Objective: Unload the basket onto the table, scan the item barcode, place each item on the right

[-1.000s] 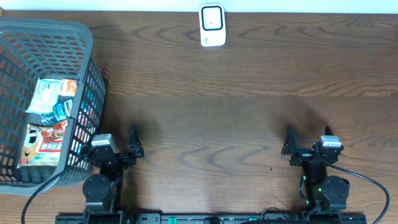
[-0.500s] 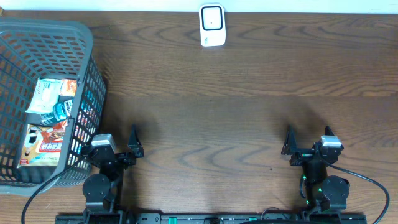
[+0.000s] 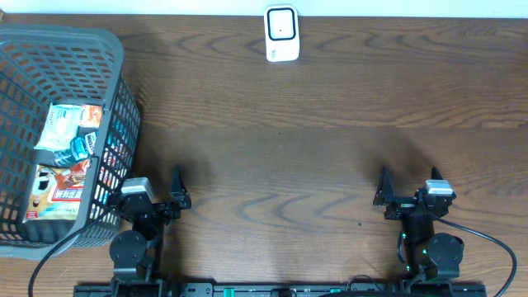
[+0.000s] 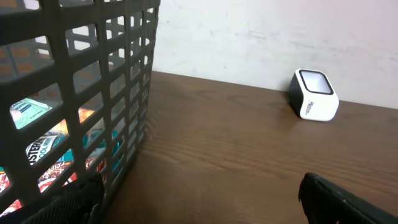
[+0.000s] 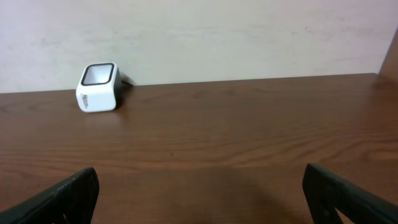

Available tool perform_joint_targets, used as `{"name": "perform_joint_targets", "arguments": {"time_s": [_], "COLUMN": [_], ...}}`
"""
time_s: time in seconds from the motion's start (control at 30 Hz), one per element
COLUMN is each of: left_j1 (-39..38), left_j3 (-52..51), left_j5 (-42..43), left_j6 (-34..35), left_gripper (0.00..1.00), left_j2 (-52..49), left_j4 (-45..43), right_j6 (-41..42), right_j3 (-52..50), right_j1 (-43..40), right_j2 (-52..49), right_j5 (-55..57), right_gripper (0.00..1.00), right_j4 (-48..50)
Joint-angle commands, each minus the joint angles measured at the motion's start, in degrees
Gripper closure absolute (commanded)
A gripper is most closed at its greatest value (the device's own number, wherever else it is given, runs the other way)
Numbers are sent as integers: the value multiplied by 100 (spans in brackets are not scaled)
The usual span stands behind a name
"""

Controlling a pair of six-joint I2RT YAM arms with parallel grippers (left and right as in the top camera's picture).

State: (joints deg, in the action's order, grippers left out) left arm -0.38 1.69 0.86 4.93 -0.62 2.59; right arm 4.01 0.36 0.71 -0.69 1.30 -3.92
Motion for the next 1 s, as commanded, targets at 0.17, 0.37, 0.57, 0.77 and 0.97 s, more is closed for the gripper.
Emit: {"name": "perform_joint_targets", "arguments": {"time_s": [0.17, 0.37, 0.57, 0.77, 0.97], "left_j1": [33, 24, 24, 26, 26], "left_j3": [-146, 55, 914, 2371, 4402], "left_j5": [-186, 1606, 2555, 2566, 2341], "left_j6": [70, 319, 787, 789, 1126], "left_gripper": [0, 0, 0, 0, 0], "left_j2": [28, 26, -245, -1274, -3152], "left_j4": [138, -404, -396, -118, 1622], "right_j6": [-68, -68, -68, -68, -68], "right_j3": [-4, -4, -4, -4, -4], "right_j1": [-52, -52, -52, -52, -52], "right_j2": [26, 26, 26, 26, 26], "right_j5": [50, 52, 52, 50, 50], "right_gripper": [1, 1, 1, 1, 1], "right_j4": [-20, -20, -20, -20, -20]}}
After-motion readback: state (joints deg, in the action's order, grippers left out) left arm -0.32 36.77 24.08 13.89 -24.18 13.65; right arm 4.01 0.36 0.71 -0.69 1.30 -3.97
